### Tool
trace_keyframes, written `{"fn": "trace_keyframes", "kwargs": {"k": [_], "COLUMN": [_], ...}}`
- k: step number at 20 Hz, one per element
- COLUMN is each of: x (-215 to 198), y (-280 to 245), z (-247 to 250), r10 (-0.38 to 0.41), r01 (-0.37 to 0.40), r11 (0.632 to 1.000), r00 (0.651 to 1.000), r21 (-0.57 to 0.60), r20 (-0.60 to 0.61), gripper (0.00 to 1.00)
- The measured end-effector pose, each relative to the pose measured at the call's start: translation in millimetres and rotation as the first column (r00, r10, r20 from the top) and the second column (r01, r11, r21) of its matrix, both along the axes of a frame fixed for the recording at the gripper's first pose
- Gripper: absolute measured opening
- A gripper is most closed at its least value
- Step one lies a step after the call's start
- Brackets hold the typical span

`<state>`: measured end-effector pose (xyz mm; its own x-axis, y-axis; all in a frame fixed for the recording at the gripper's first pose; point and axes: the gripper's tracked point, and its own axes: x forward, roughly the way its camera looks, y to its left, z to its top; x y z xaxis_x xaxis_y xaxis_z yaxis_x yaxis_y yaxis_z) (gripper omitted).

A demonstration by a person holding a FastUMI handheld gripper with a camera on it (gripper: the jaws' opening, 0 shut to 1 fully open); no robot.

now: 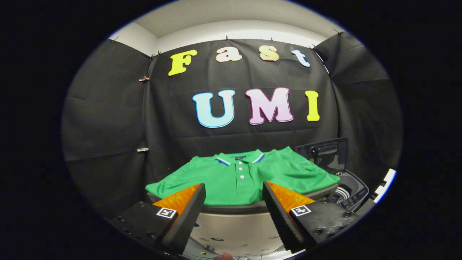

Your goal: Put the clothes into the washing machine and then close the washing machine lid.

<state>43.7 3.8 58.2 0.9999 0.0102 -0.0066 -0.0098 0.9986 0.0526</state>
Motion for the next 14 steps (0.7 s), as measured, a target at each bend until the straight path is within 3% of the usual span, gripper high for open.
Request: {"fn": "trace_keyframes", "kwargs": {"k": [10, 14], "x": [100, 141], "y": [-1, -3], "z": [29, 24], "r10": [0.006, 0.002], "r01": [-0.012, -0.008], "r11": [0.999, 1.0], "r00": [0.988, 0.966], "r21": [-0.035, -0.021], "r20": [-0.152, -0.258], "gripper": [0.99, 0.99]}}
